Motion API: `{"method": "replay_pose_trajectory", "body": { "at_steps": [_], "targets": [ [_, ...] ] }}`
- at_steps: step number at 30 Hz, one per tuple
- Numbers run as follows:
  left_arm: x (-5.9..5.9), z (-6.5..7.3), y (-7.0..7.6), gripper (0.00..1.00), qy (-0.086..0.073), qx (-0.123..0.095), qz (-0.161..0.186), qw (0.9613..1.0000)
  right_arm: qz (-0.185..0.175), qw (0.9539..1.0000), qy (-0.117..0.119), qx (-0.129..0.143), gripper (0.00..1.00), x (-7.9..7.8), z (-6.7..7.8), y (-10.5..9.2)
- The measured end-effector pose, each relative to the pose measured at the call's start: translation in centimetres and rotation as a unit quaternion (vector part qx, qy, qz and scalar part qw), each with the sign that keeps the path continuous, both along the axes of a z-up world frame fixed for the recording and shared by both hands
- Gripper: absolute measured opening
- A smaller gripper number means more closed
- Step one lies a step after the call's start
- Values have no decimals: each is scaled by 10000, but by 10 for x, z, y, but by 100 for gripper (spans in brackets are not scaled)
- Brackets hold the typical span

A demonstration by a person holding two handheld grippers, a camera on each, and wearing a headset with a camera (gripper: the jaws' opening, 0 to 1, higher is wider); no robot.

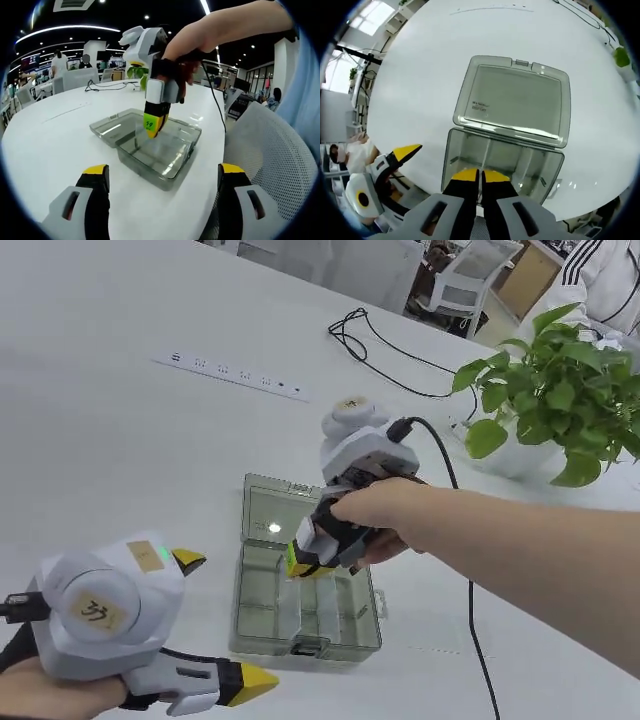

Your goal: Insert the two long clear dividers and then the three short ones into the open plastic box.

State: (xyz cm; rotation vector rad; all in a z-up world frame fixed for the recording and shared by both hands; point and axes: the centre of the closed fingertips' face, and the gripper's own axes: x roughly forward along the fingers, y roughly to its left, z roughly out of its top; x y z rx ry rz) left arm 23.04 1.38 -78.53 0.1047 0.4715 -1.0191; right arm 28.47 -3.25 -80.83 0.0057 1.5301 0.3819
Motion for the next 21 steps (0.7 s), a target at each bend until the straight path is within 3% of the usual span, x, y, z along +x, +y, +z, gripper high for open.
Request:
{"method": "replay_pose_trajectory", "body": {
  "at_steps": [16,21],
  "targets": [
    [2,-2,3,91,46,33,49,10000,220,9996,-19,-172,3,0,-12,0],
    [2,-2,3,91,48,47,39,10000,214,9997,-25,-110,3,0,-12,0]
  ]
}}
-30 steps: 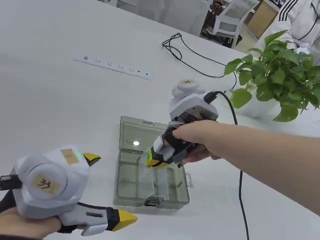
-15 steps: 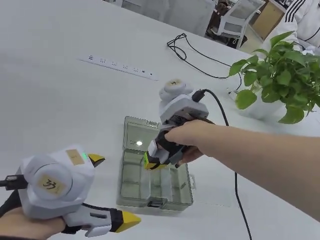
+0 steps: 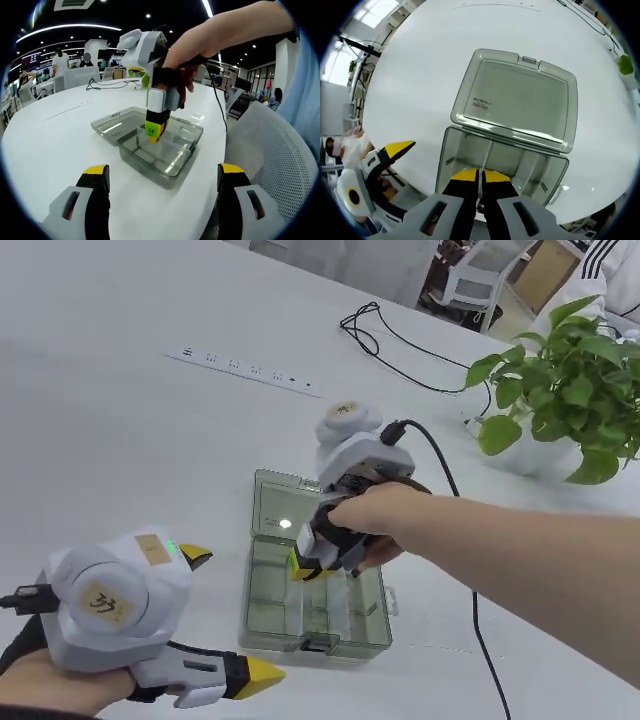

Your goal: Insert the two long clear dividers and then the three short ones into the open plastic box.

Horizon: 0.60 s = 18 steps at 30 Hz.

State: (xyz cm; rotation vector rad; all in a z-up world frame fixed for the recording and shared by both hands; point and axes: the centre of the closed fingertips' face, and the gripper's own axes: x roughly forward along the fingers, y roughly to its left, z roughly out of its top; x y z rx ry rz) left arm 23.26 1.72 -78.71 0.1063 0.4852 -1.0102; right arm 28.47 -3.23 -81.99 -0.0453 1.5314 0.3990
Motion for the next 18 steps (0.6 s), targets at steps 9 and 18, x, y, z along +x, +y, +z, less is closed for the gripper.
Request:
{"method": "replay_pose_trajectory", "body": {
  "at_steps": [9,18],
  "targets": [
    [1,1,0,90,-16,51,-21,10000,98,9999,-16,138,5,-3,1,1],
    [-1,1,1,90,-6,104,1,9999,148,9992,-173,338,21,-2,3,0]
  ]
}}
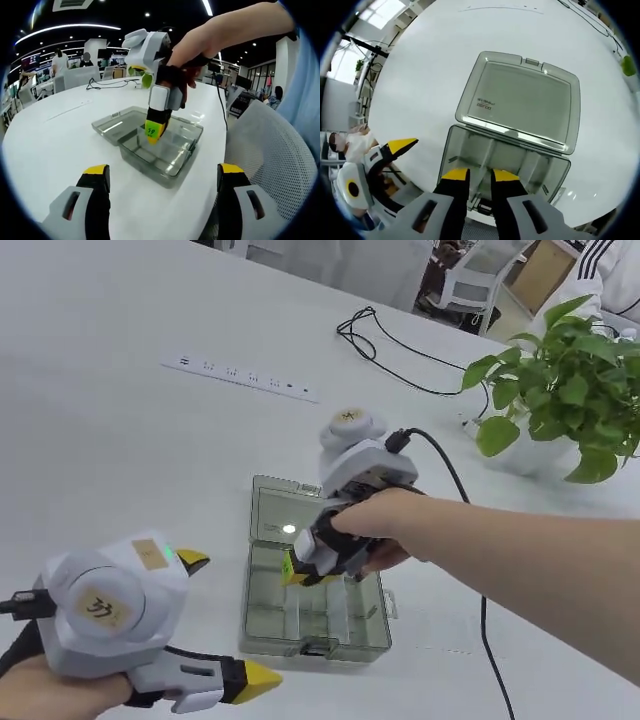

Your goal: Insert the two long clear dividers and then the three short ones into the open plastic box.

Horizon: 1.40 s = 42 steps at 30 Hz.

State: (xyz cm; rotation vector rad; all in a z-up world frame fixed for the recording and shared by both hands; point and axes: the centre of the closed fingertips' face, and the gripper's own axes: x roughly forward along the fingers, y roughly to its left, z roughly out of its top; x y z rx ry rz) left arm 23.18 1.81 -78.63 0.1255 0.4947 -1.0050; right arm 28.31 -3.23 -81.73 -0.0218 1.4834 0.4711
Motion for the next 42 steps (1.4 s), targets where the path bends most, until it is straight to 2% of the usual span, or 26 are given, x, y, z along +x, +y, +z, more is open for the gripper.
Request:
{"method": "replay_pose_trajectory", "body": {
  "at_steps": [6,7,9,16,17,19,20,21,23,26,27,29,31,32,33,34,36,37,38,39,40,42],
  "targets": [
    [-4,-1,0,90,17,37,-21,10000,-132,9996,-28,257,35,0,2,6],
    [-4,-1,0,90,16,37,-24,10000,-88,9992,-107,384,37,1,3,10],
    [-5,0,0,90,15,50,-25,10000,-130,9989,-169,424,47,2,4,11],
    [-5,3,-1,90,-9,88,-22,10000,-115,9967,-370,717,62,5,12,18],
    [-5,4,-1,90,-18,98,-18,9999,-96,9956,-447,822,65,6,14,21],
    [-5,4,0,90,-25,106,-11,9999,-142,9952,-435,866,67,6,16,23],
    [-5,5,0,90,-34,122,-6,9999,-97,9937,-518,984,68,7,19,26],
    [-5,6,1,90,-34,122,2,9999,-153,9937,-535,969,69,8,19,25],
    [-6,7,1,90,-41,137,29,9999,-145,9915,-661,1111,69,11,24,29],
    [-6,10,3,91,-53,160,79,9998,-163,9902,-669,1216,68,10,31,31],
    [-6,11,3,91,-52,157,92,9998,-124,9880,-798,1319,68,13,36,34],
    [-6,13,3,91,-51,146,141,9998,-140,9868,-833,1383,69,13,41,35],
    [-7,15,4,91,-62,162,174,9997,-177,9835,-959,1522,68,17,50,35],
    [-7,17,4,90,-72,174,194,9996,-118,9794,-1135,1665,69,20,56,37],
    [-7,18,4,90,-78,174,212,9996,-150,9795,-1133,1657,68,20,59,35],
    [-7,18,5,90,-74,173,241,9995,-104,9751,-1259,1820,69,22,65,37],
    [-7,19,5,90,-79,184,289,9994,-141,9745,-1266,1848,69,21,70,32],
    [-7,20,5,90,-80,191,303,9993,-131,9682,-1430,2051,69,24,77,33],
    [-8,20,5,90,-81,191,315,9993,-246,9680,-1422,2054,69,24,79,29],
    [-8,21,4,90,-78,187,338,9992,-286,9616,-1573,2229,69,27,85,28],
    [-8,21,4,90,-81,186,355,9992,-353,9620,-1590,2191,70,26,85,22],
    [-8,22,1,90,-73,189,370,9991,-377,9559,-1766,2314,71,29,89,16]
  ]
}}
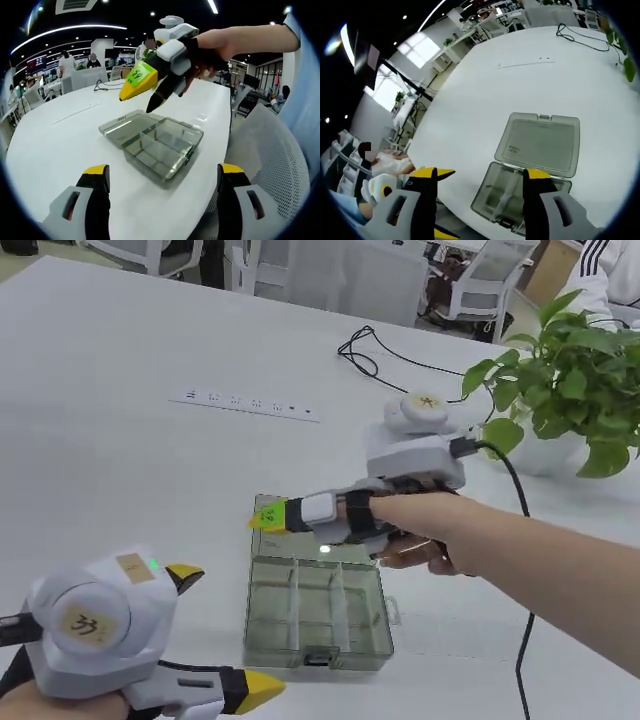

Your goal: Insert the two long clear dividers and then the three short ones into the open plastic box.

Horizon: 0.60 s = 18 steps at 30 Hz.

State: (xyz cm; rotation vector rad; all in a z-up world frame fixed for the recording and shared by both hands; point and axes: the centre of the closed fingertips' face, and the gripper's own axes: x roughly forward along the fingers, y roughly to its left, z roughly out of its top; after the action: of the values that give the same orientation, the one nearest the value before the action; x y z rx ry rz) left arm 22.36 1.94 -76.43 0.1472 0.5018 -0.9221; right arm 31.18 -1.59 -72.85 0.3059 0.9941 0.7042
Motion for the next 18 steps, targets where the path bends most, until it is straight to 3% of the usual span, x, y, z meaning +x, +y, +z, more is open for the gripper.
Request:
{"method": "replay_pose_trajectory", "body": {
  "at_steps": [1,4,6,7,8,9,11,12,13,15,18],
  "targets": [
    [0,0,-2,90,5,6,10,10000,-3,10000,23,-32,74,-2,-1,-5],
    [0,1,-8,90,15,4,29,10000,-33,9998,-203,23,80,-3,2,-17],
    [0,2,-13,90,14,18,30,10000,-72,9988,-468,119,83,-2,6,-24],
    [0,2,-16,90,14,34,25,10000,-116,9987,-482,139,86,-3,7,-29],
    [0,2,-17,90,12,40,26,10000,-132,9968,-725,307,87,-1,13,-30],
    [0,2,-19,90,10,49,31,10000,-182,9971,-691,254,89,-4,12,-36],
    [1,2,-22,90,11,54,44,10000,-105,9944,-983,361,91,-5,17,-41],
    [1,2,-24,90,24,58,56,10000,-122,9958,-878,227,92,-10,12,-48],
    [1,3,-26,90,21,58,66,10000,-44,9942,-1036,281,94,-11,15,-49],
    [1,3,-29,89,18,63,82,9999,-28,9938,-1077,259,95,-12,12,-60],
    [1,3,-34,89,18,78,90,9999,213,9897,-1398,204,100,-15,13,-67]
  ]
}}
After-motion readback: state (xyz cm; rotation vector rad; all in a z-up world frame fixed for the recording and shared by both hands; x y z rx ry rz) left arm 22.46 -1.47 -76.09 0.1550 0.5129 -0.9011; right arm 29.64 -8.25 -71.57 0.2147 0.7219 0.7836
